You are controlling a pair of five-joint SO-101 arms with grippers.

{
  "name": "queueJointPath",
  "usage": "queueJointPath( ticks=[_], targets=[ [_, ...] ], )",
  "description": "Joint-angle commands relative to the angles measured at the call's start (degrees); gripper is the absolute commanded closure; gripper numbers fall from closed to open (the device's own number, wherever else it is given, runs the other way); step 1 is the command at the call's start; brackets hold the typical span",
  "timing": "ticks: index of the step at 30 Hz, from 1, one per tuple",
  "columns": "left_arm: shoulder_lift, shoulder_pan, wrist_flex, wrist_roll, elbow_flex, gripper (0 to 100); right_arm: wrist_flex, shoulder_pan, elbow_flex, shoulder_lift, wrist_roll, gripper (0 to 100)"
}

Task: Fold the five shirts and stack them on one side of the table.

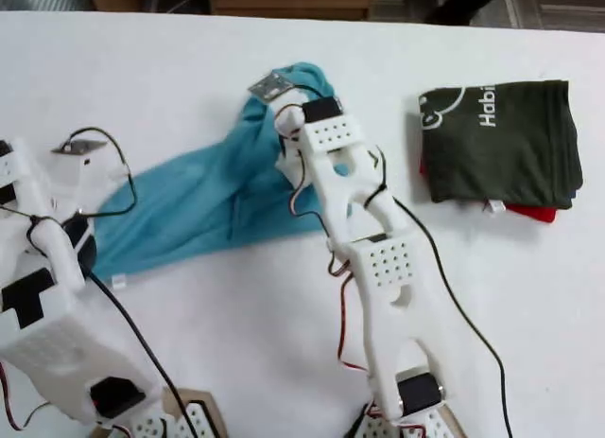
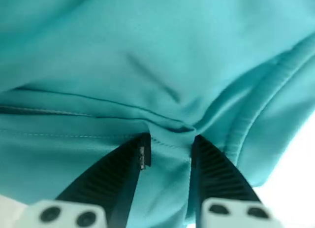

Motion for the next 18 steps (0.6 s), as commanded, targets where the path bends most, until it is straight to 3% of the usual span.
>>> queueJointPath(
  ticks=[1,3,18],
  targets=[
    [-3.69,0.26,0.0,0.35,-0.66,97,-0.4,0.22,-0.97,-2.77,0.26,93.0],
    [-3.69,0.26,-0.09,0.26,-0.66,97,-0.4,0.48,-0.97,-4.26,0.26,98.6],
    [-3.69,0.44,0.09,0.35,-0.66,97,7.87,2.77,-0.88,-16.48,0.26,97.4]
  ],
)
